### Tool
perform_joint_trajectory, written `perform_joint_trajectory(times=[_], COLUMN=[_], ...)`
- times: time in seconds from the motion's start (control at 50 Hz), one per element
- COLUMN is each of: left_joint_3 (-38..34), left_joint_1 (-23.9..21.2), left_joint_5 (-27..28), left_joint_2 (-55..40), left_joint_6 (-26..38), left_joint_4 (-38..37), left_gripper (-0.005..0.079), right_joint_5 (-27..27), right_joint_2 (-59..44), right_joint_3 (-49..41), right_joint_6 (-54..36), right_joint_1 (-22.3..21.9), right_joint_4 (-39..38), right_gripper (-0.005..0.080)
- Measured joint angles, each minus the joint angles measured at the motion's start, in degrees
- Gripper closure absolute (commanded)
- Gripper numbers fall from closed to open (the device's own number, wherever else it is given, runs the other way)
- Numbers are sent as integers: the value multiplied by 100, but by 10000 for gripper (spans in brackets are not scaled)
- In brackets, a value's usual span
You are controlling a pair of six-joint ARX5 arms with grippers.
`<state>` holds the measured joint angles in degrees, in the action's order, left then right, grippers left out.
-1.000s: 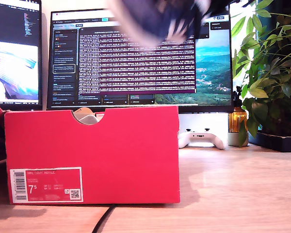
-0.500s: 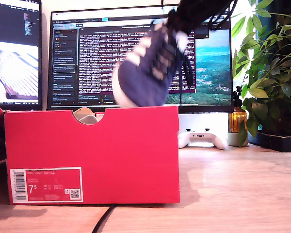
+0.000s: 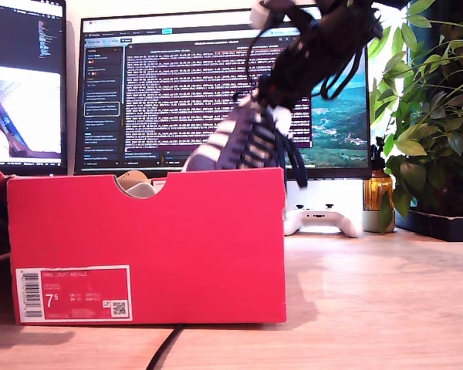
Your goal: Pack the blue shoes by picking the first shoe and placing it inside the red shoebox, left side, then picking and rotating the second shoe and placing it in the shoebox
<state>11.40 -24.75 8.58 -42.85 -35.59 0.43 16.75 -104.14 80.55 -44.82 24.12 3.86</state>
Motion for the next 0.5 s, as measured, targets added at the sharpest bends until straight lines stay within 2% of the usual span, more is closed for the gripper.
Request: perform_joint_trajectory(times=[0.44, 0.5], left_joint_3=[0, 0], left_joint_1=[0, 0], left_joint_5=[2, 0], left_joint_2=[0, 0], left_joint_6=[0, 0], left_joint_4=[2, 0], left_gripper=[762, 762], right_joint_5=[-247, -258], right_joint_2=[-413, -455], right_joint_3=[2, 2], right_joint_6=[66, 186], right_joint_1=[35, 37], right_joint_4=[599, 680], right_gripper=[763, 731])
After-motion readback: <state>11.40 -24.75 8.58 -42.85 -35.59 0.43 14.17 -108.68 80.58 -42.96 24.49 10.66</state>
